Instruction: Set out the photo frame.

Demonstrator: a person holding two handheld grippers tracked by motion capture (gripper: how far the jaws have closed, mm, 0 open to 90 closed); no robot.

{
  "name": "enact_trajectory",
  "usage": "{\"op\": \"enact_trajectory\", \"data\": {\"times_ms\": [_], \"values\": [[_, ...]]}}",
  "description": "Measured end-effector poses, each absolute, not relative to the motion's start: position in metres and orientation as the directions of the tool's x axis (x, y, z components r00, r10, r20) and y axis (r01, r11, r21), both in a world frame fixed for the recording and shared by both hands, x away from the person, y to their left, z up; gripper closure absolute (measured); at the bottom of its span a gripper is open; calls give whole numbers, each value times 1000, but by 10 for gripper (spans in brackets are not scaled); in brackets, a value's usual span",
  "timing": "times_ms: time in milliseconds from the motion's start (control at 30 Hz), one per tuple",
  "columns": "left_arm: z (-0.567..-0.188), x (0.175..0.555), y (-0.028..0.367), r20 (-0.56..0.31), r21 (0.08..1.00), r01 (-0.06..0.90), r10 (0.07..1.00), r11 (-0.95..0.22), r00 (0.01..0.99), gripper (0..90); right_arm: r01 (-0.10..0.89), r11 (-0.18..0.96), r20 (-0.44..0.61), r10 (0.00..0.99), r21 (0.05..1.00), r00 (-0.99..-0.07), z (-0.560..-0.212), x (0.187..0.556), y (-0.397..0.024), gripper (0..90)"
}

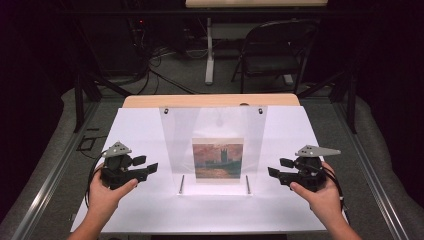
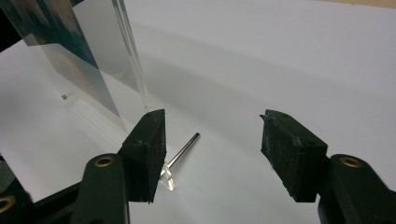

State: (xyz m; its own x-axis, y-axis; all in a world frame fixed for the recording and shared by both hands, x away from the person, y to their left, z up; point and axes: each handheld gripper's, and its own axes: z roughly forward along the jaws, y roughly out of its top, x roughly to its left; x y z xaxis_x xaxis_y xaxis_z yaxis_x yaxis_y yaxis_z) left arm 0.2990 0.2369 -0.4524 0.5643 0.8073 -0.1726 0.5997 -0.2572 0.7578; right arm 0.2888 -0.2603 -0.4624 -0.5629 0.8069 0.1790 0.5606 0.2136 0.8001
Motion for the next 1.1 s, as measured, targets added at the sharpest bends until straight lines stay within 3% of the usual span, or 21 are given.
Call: {"op": "enact_trajectory", "data": {"times_ms": [600, 900, 1100], "values": [[-513, 284, 254, -244, 761, 635, 848, -133, 470, 440, 573, 192, 148, 857, 796, -493, -520, 269, -262, 402], [-527, 282, 254, -158, 766, 615, 871, -189, 464, 439, 586, 204, 136, 865, 785, -484, -538, 269, -263, 402], [-533, 281, 245, -149, 757, 616, 860, -218, 488, 439, 595, 207, 145, 860, 777, -489, -541, 269, -260, 402]]}}
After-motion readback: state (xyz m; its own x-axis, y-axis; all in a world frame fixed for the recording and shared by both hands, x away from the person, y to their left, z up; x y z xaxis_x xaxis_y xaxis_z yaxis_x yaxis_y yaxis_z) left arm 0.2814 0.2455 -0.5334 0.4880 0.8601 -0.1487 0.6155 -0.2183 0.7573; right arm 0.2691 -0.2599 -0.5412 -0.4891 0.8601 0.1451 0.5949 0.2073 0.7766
